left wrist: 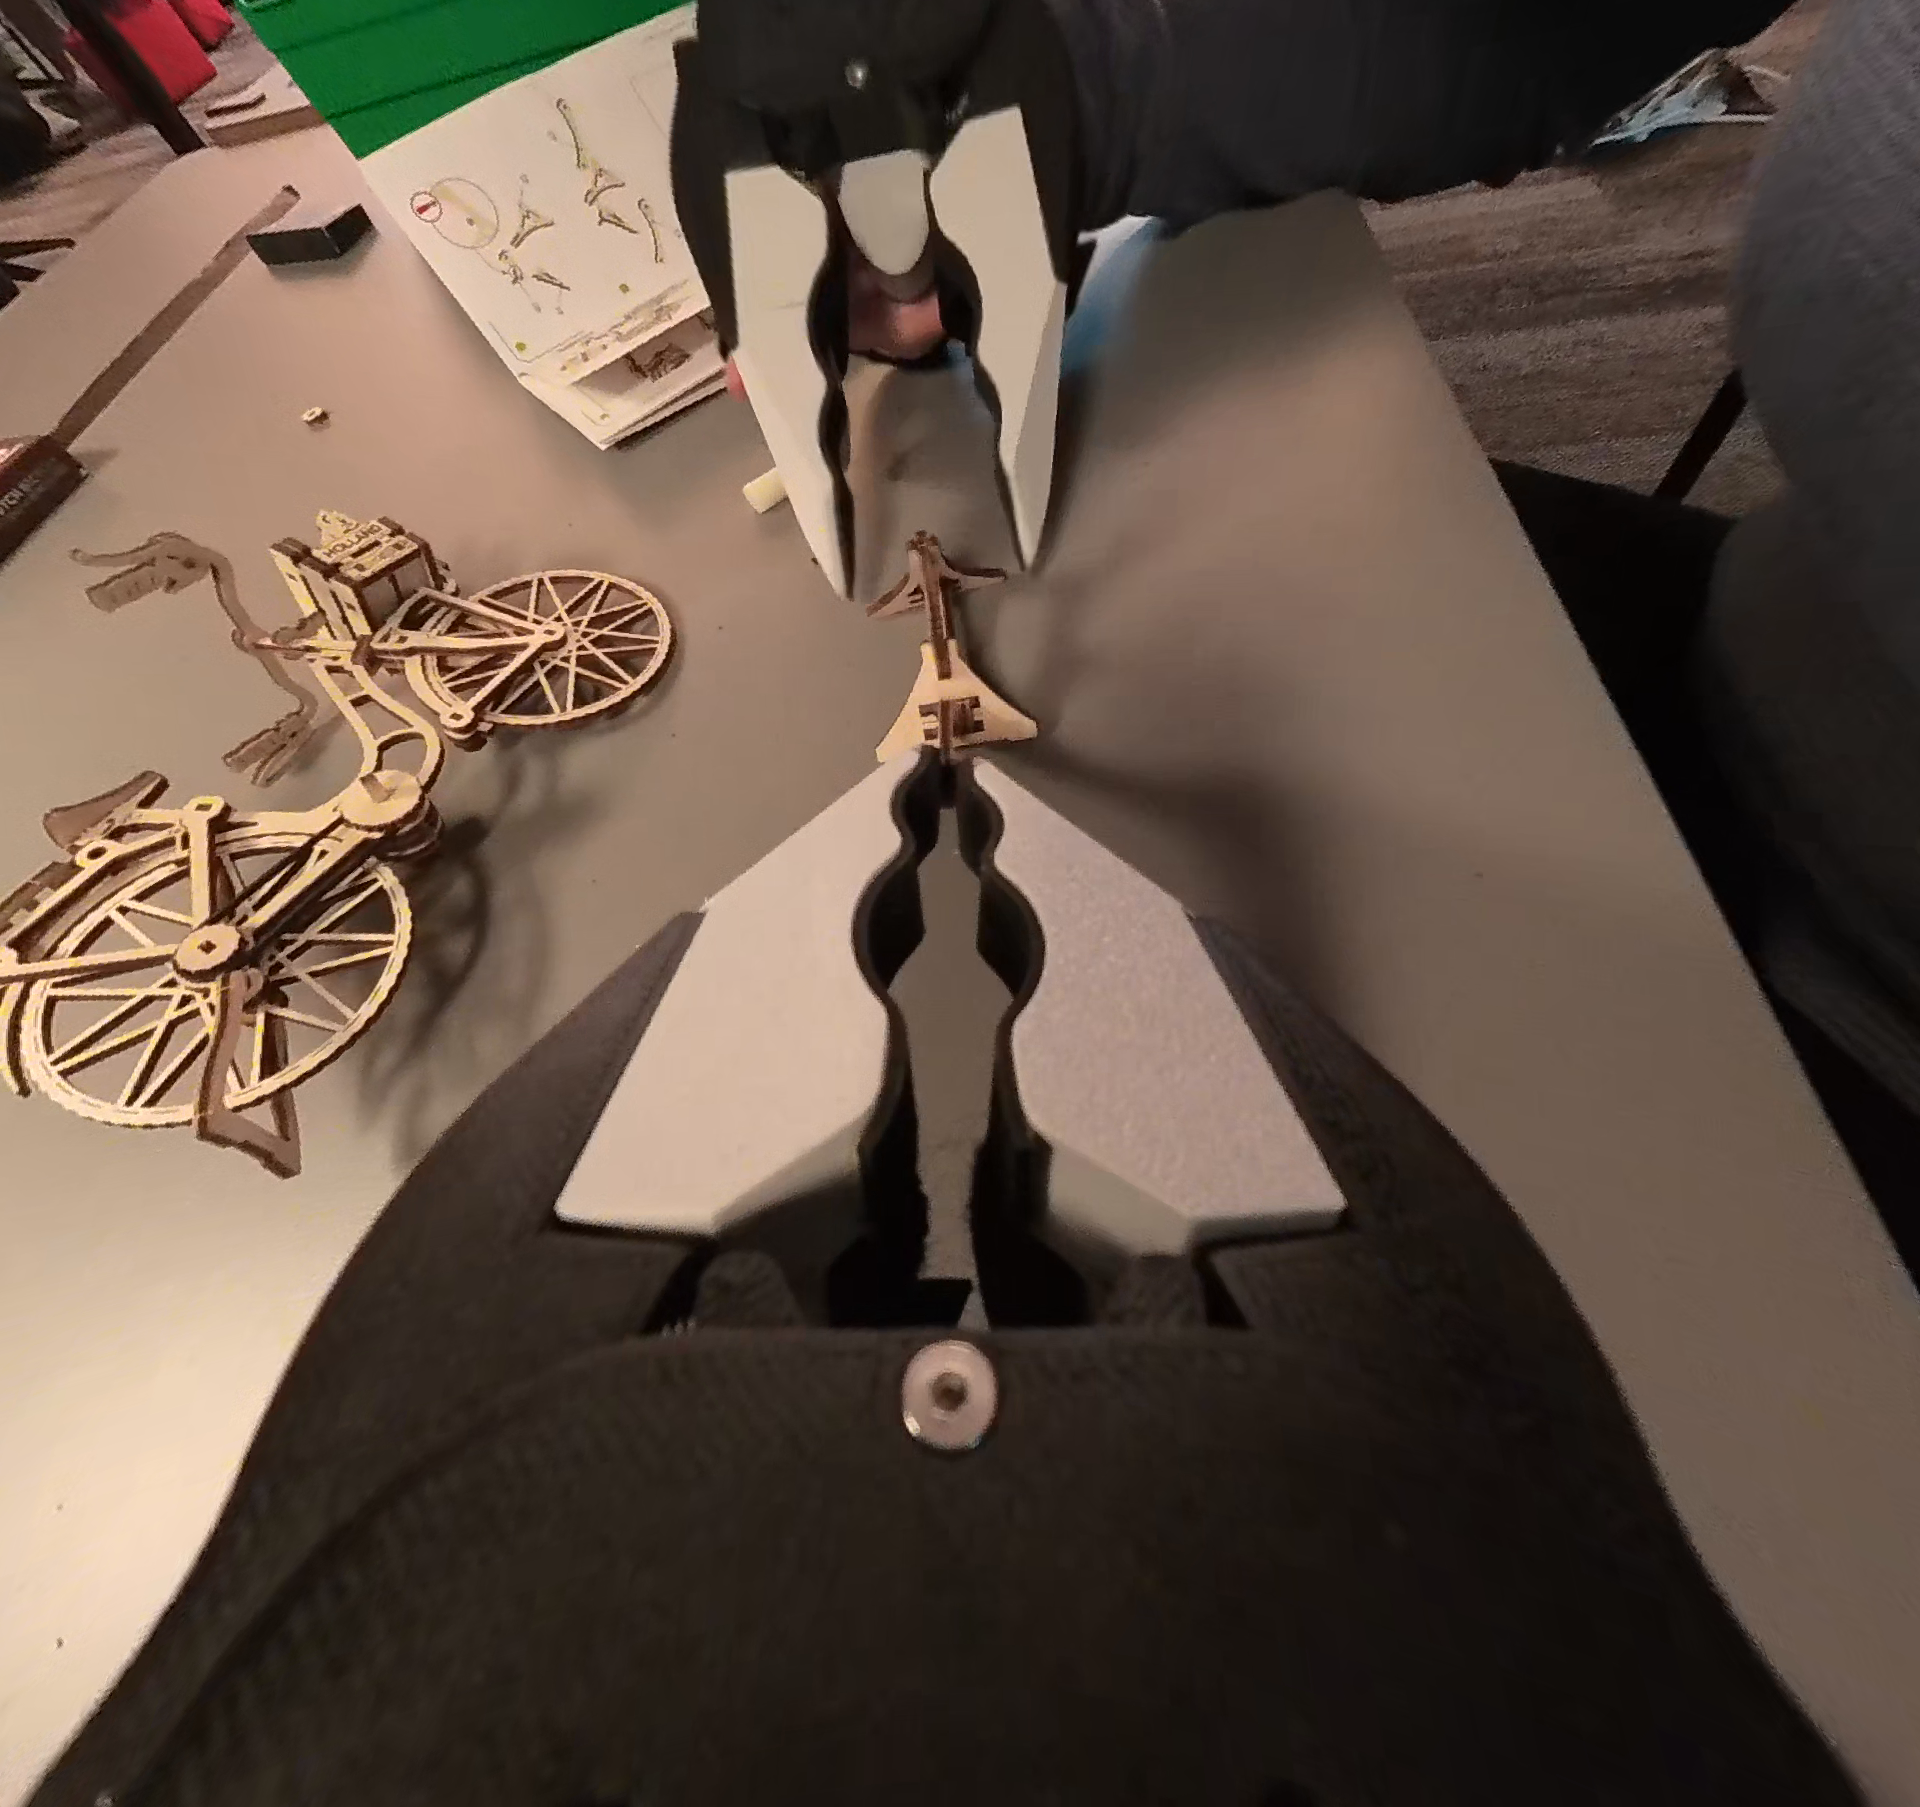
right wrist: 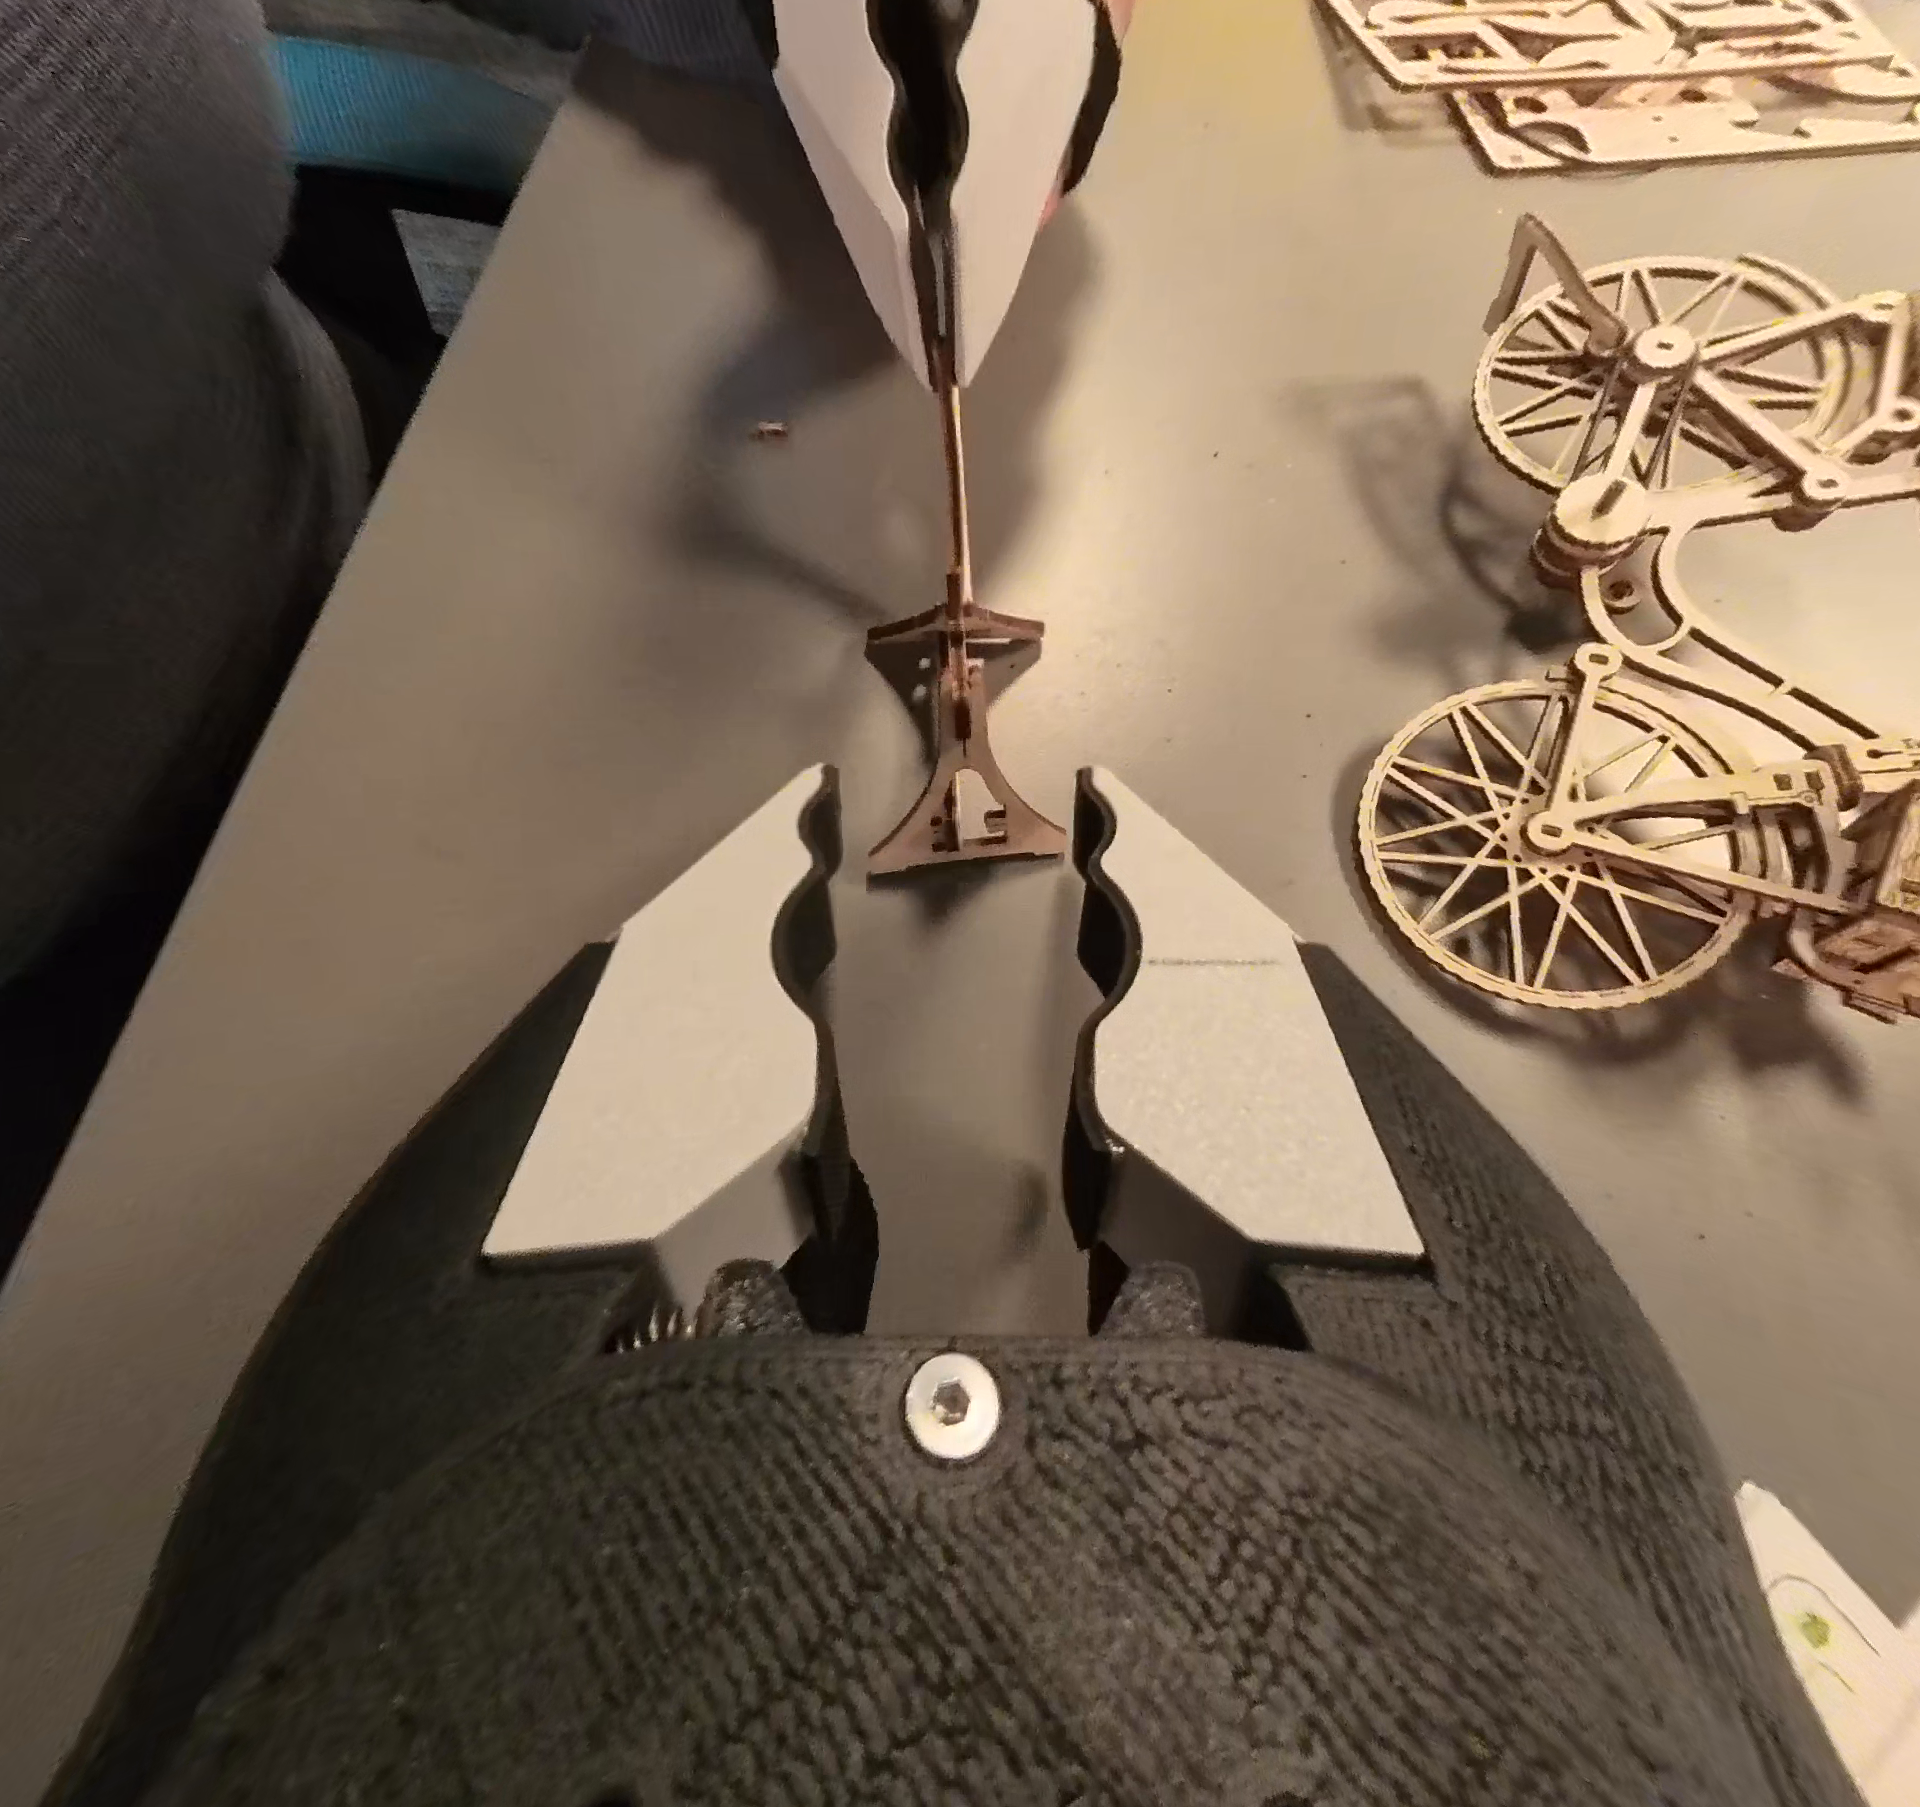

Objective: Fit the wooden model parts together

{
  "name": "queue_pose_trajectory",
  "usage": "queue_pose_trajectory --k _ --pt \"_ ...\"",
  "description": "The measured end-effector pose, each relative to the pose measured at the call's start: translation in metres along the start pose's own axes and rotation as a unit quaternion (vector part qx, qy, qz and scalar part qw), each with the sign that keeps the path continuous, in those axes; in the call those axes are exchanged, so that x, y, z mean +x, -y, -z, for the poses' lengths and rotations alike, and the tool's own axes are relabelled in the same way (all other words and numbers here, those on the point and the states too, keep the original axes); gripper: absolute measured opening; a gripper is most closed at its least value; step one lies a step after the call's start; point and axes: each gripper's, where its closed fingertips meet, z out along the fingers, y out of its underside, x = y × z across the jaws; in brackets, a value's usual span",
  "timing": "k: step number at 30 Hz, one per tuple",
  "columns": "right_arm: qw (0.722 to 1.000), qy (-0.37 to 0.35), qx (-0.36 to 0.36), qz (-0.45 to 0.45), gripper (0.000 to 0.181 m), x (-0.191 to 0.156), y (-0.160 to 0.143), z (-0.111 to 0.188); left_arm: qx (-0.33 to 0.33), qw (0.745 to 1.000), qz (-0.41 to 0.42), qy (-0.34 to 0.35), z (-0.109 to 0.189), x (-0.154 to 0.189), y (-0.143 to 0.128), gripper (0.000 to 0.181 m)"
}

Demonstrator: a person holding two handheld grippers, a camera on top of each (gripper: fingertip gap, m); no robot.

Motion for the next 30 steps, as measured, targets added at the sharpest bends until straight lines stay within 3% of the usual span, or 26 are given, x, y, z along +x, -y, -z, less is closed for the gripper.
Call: queue_pose_trajectory --k 14,30 --pt "0.999 0.003 -0.035 -0.001 0.022 -0.001 -0.0076 -0.0076 -0.001 1.0 0.0 -0.011 -0.0058 -0.0032 0.0017 0.003" --pt "0.999 0.014 -0.034 -0.018 0.018 -0.0013 -0.0065 -0.0089 0.005 0.999 0.0 -0.053 -0.0075 -0.0062 0.0021 0.002"
